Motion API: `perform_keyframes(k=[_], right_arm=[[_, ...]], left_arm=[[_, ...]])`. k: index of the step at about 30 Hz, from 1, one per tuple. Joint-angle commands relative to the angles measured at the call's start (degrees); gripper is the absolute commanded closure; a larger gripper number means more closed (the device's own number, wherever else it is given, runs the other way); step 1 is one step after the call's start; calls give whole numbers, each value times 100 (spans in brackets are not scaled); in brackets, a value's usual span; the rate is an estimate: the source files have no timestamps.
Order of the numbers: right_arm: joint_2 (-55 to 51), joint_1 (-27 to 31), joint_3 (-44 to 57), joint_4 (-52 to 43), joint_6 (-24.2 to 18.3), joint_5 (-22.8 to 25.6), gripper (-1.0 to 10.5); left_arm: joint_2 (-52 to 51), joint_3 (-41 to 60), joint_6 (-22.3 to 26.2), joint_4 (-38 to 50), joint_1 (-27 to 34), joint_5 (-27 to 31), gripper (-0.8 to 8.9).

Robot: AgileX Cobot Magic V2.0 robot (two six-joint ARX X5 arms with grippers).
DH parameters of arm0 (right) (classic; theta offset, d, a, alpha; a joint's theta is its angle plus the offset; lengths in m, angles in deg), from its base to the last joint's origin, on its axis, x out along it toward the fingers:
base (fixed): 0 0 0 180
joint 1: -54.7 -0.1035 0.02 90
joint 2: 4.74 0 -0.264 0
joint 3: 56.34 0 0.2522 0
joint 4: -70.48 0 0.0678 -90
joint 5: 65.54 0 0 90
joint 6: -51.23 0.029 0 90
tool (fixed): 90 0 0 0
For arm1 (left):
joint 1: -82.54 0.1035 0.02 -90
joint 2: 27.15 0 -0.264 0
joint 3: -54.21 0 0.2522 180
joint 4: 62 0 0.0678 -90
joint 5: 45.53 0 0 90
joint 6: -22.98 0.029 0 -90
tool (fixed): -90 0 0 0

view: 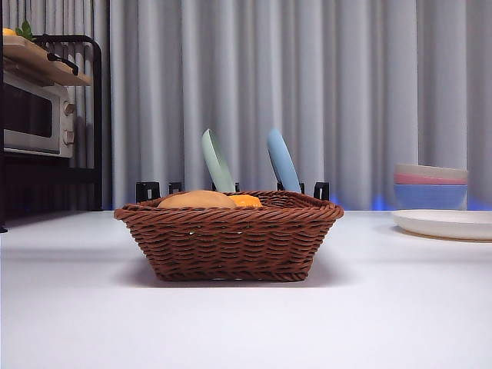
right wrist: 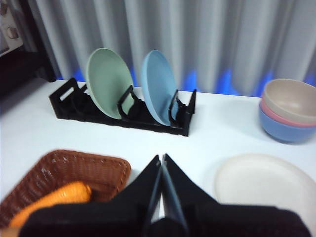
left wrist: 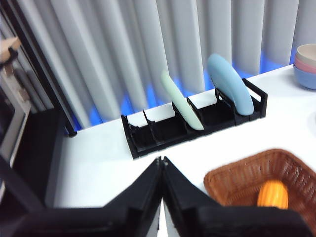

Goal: Pick up the basket,pick up the corn from the table,pick up the potato from the table,pick up the cucumber from the table,put all items into the basket

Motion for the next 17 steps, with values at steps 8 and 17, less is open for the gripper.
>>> perform_keyframes(k=[8, 17], right_arm=[[-1613, 4, 1928, -151, 461, 308, 963], [-1615, 0, 1919, 44, 1123, 289, 963]], left_arm=[[-1497, 2455, -529, 879, 11, -4, 821], [-1408, 2452, -796, 245, 11, 2, 817]])
